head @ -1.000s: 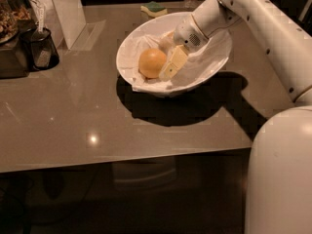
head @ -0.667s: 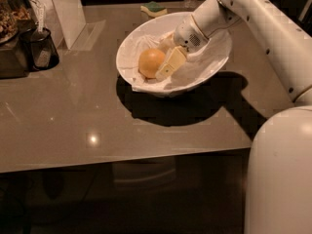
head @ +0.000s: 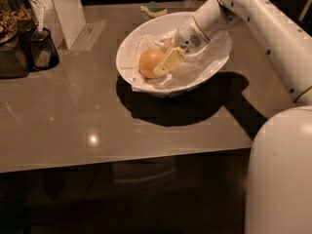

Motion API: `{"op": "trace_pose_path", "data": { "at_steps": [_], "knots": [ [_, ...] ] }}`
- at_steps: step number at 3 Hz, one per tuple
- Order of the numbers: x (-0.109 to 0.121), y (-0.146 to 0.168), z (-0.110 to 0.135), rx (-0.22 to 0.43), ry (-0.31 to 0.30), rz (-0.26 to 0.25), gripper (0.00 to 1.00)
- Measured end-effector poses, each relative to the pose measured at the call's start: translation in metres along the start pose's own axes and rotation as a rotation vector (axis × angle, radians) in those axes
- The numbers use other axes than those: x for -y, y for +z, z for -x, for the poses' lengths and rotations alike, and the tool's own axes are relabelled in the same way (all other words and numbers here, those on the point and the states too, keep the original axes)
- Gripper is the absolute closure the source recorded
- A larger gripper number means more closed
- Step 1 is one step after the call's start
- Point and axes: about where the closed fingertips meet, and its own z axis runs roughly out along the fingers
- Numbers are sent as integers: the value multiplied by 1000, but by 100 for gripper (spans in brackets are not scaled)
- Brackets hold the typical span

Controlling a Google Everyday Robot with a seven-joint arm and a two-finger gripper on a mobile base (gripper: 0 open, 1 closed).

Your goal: Pick orange from white bowl

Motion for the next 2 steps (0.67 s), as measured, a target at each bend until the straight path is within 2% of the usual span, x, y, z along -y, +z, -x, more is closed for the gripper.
{"op": "trace_pose_path", "data": {
  "at_steps": [1, 2],
  "knots": [
    [1, -2, -2, 7, 21, -18, 89],
    [-2, -12, 1, 40, 24, -45, 100]
  ]
}}
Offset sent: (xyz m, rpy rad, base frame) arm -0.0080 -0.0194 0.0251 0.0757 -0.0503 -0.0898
